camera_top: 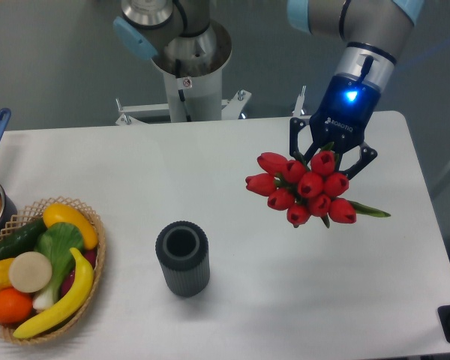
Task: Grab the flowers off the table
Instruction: 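Lift the gripped tulip bunch up off the table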
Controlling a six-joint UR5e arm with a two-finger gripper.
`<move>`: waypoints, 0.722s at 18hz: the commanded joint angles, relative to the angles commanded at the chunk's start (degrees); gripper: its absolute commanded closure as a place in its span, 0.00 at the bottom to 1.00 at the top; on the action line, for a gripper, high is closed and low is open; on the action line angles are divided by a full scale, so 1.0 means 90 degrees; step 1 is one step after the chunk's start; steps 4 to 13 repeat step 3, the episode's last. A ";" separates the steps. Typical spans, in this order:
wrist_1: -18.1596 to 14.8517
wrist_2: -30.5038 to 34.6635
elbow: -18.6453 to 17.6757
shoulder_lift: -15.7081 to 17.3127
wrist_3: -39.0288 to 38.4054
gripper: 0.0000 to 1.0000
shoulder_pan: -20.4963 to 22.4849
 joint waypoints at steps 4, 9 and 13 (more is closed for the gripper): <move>0.0010 0.0000 0.0000 0.0000 0.0000 0.57 0.0010; 0.0010 0.0000 0.0000 0.0000 0.0000 0.57 0.0010; 0.0010 0.0000 0.0000 0.0000 0.0000 0.57 0.0010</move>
